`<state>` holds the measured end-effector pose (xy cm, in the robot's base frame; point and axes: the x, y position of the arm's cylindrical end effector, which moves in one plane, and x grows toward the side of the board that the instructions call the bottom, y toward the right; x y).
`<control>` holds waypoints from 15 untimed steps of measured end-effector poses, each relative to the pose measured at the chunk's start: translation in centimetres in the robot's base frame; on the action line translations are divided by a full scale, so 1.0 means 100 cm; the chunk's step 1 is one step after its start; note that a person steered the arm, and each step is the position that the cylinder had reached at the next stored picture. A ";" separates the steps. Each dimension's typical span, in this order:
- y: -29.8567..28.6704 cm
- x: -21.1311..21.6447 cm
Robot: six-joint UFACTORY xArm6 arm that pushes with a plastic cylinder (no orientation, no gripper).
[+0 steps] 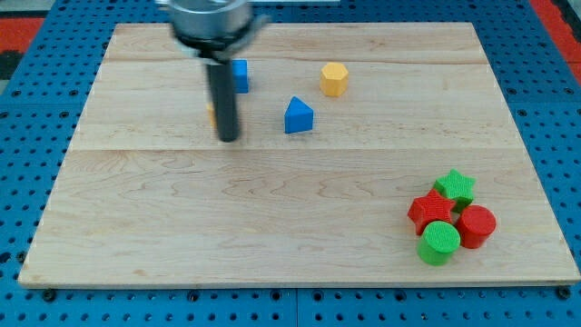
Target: Push the blue triangle horizontally left to the blue cube
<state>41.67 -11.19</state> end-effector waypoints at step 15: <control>0.088 0.035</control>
<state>45.18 -2.39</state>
